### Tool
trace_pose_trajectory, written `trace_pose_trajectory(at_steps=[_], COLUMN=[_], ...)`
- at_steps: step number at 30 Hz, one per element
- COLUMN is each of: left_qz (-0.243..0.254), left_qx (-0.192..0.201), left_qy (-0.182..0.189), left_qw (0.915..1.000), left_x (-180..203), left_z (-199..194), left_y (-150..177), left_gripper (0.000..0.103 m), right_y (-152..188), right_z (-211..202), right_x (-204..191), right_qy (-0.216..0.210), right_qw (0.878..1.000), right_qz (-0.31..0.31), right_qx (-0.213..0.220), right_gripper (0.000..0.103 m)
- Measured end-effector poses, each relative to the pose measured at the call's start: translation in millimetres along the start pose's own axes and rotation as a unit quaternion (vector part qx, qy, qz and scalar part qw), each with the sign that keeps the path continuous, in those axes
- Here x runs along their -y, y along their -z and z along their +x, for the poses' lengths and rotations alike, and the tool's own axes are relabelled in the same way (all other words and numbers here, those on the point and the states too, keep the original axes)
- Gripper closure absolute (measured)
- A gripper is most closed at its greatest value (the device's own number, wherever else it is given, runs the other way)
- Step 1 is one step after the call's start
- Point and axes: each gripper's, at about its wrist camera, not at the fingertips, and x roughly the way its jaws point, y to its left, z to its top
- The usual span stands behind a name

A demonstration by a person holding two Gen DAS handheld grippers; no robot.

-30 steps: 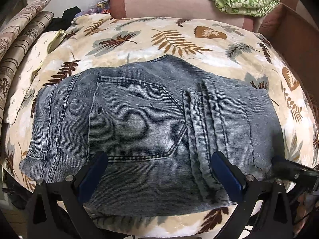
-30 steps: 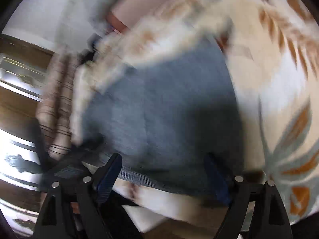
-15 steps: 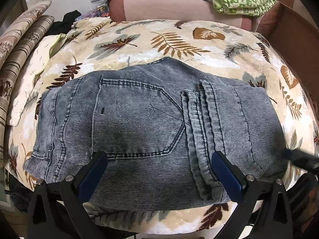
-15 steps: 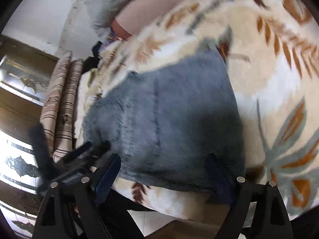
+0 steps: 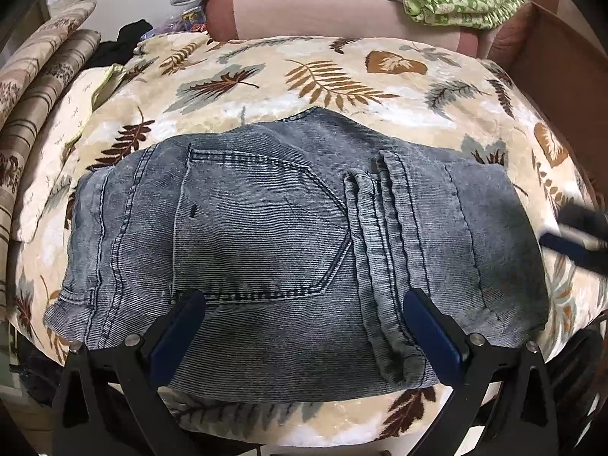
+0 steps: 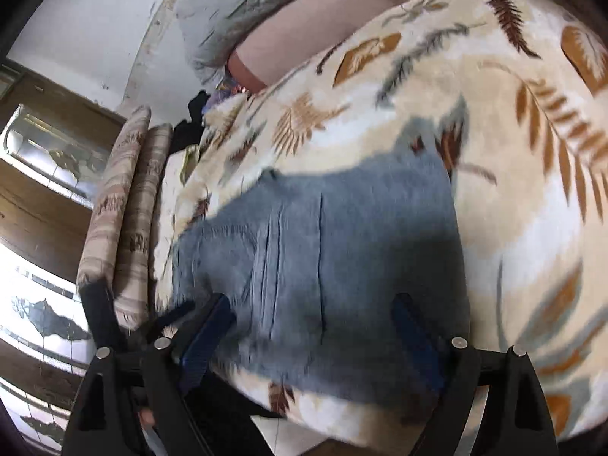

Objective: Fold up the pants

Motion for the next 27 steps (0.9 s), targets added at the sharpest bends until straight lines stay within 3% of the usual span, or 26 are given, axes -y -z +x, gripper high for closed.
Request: trace_pose_trajectory(at_steps=[4, 5, 8, 10, 16, 20, 27], left_qz=[-0.006, -0.006, -0.004, -0.012, -0.007, -0.007, -0.006], left_qx=[-0.001, -0.001, 0.002, -0.004, -0.008, -0.007, -0.003], left_qy=[-0.001, -0.001, -0.008, -0.002, 0.000, 0.002, 0.003], left_qw=[1.0000, 1.0000, 1.0000, 0.9999, 0.9999, 0.9999, 1.0000], left_x=[-5.0, -6.1, -8.1, -9.8, -6.9, -5.8, -5.2], left_z=[-2.1, -2.6, -3.0, 0.3, 3.7, 1.9, -3.6], left_y=[1.9, 2.6, 3.3, 2.7, 2.6, 2.2, 0.9], left_gripper=[0.000, 0.000, 0.000, 0.000, 0.000, 0.000, 0.000], right_y=[-26.2, -28.8, -32.7, -27.9, 10.3, 30.8, 32.5], right_z=[40.3, 43.2, 36.5, 30.6, 16.2, 24.8, 26.9], right_x=[31.5, 37.7, 25.7, 15.4, -9.9, -4.9, 1.5], right_qy=[0.022, 0.010, 0.027, 0.035, -0.001, 0.006, 0.005], right_qw=[0.998, 0.998, 0.998, 0.999, 1.000, 0.999, 0.999], right_qz=[0.049, 0.060, 0.045, 0.031, 0.006, 0.014, 0.027], right_qx=[-0.017, -0.013, -0.019, -0.019, -0.020, -0.035, -0.041], right_gripper=[0.014, 0.014, 0.014, 0.014, 0.014, 0.014, 0.014])
